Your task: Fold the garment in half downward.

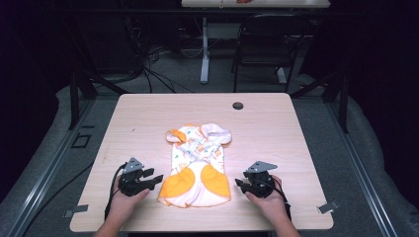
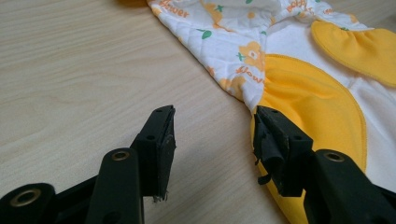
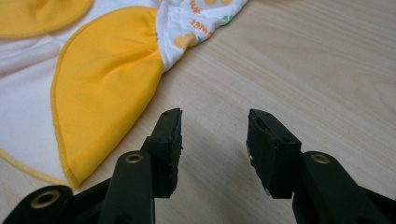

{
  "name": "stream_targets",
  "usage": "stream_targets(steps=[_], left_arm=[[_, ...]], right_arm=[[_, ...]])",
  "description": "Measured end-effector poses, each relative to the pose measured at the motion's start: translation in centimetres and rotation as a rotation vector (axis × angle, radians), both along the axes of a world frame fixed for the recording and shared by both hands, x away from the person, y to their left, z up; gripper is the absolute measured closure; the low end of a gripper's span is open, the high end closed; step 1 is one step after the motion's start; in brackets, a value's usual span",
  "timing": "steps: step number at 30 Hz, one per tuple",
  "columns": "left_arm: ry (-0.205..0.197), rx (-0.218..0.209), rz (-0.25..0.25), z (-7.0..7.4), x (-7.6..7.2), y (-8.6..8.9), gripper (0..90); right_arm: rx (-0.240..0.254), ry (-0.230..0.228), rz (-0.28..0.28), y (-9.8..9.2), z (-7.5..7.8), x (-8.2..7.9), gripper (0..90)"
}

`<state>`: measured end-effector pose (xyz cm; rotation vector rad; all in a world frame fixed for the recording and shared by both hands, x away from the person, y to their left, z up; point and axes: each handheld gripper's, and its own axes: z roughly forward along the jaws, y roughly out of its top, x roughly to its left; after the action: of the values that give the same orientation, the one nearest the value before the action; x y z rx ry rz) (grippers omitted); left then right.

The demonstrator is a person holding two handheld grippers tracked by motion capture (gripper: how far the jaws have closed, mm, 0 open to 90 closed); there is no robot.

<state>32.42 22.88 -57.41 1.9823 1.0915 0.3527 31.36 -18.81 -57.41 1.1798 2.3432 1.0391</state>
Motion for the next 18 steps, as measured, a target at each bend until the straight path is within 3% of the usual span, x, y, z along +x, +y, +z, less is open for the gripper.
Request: stream_targets(steps=[6, 9, 11, 15, 16, 18], left_arm=[[-0.006, -0.010, -0.001, 0.3, -0.1, 0.2, 48.0], [-0.001, -0.015, -0.018, 0.3, -0.1, 0.1, 52.5], [-0.002, -0.009, -0.024, 0.2, 0.0, 0.0, 55.1], [0.006, -0.007, -0.040, 0.4, 0.1, -0.3, 60.5], [0.012, -0.010, -0.048, 0.4, 0.2, -0.4, 62.7], [0.015, 0.015, -0.055, 0.5, 0.8, -0.7, 63.5]], right_arm=[[-0.012, 0.001, 0.016, 0.4, 0.0, -0.1, 53.9], [-0.010, 0.000, 0.020, 0.5, 0.0, -0.1, 53.7], [-0.033, 0.003, 0.033, 0.7, 0.2, -0.1, 54.4], [-0.043, 0.001, 0.061, 1.1, 0.7, -0.1, 59.3], [-0.026, 0.015, 0.078, 1.3, 1.1, 0.2, 64.5], [-0.032, 0.022, 0.088, 1.4, 1.2, 0.5, 65.8]])
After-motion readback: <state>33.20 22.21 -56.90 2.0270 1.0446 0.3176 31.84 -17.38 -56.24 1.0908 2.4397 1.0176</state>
